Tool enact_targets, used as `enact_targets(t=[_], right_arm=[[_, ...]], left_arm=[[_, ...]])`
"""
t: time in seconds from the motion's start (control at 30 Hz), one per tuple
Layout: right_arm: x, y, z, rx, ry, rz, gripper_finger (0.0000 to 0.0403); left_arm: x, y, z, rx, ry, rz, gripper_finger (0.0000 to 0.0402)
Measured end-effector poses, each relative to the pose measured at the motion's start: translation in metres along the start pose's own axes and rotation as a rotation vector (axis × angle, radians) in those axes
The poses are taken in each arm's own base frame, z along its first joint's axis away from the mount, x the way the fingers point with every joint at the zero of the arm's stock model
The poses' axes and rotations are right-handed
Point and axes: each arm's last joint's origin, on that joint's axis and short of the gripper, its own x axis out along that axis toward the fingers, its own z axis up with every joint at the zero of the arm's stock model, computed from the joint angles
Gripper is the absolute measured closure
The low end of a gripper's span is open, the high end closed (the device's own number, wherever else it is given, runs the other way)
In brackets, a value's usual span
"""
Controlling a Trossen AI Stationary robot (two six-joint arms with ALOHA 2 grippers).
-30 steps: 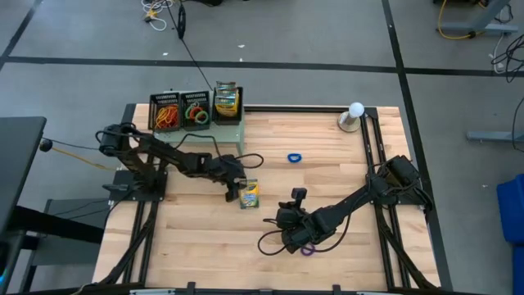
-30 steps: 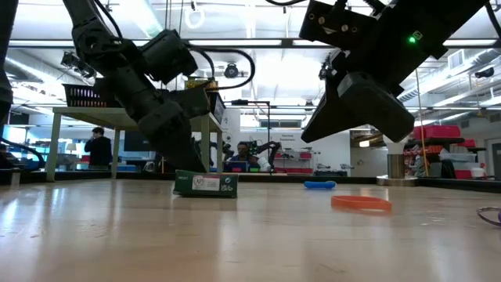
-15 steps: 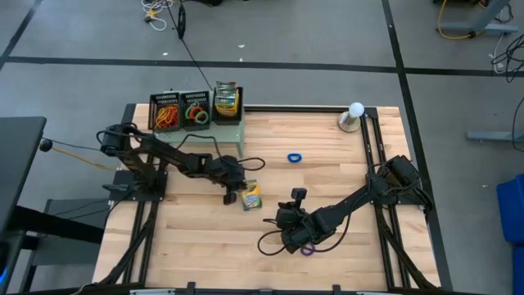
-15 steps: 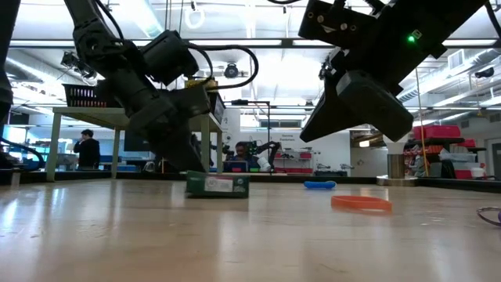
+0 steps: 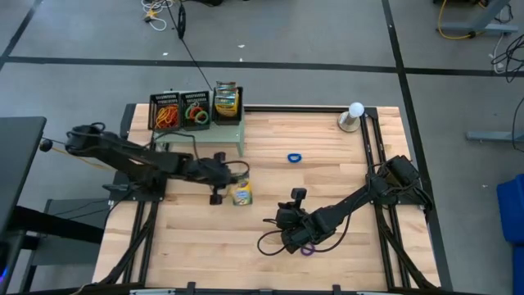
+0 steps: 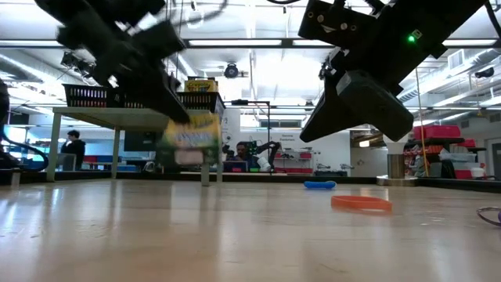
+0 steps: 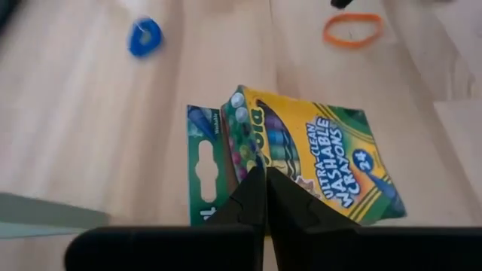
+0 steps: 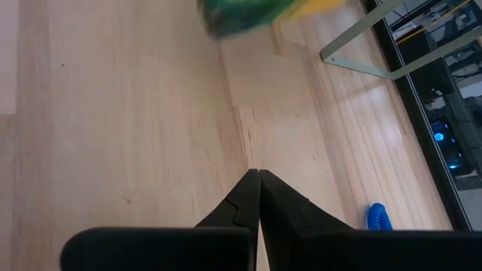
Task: Pick & Place Office Desk Supplies
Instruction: Put the crayon box into the right black bin on the shelf
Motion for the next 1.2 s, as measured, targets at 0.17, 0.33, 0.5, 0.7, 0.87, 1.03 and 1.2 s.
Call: enact_targets(t=[0.17,0.33,0.5,0.7,0.87,1.03,1.2], right_arm=[[0.000,0.000,0.000,0.001,0.001,0.004,0.0392],[0.000,0.000,0.000,0.001,0.002,0.004,0.0392],[0.000,0.000,0.000,0.001,0.002,0.003,0.0392],[0.000,0.000,0.000,0.004,0.001,0.003,0.0392],[0.000,0.000,0.000,0.004,0.002,0.003,0.0392],[0.000,0.000,0.000,0.000,0.002,0.003,0.0392],[0.000,0.000,0.000,0.001,0.001,0.003,0.0392]], left_arm=[[-0.027,-0.010,0.011,0.128,-0.037,0.141,0.0395],[-0.051,-0.027,0.038,0.318,-0.099,0.318,0.0395],[-0.076,-0.042,0.064,0.532,-0.109,0.572,0.0395],[-0.089,-0.033,0.074,0.722,0.075,0.863,0.0395],[-0.092,-0.012,0.076,0.753,0.175,0.938,0.0395],[-0.094,0.012,0.077,0.743,0.225,0.957,0.0395],[-0.094,0.036,0.078,0.754,0.261,0.957,0.0395]])
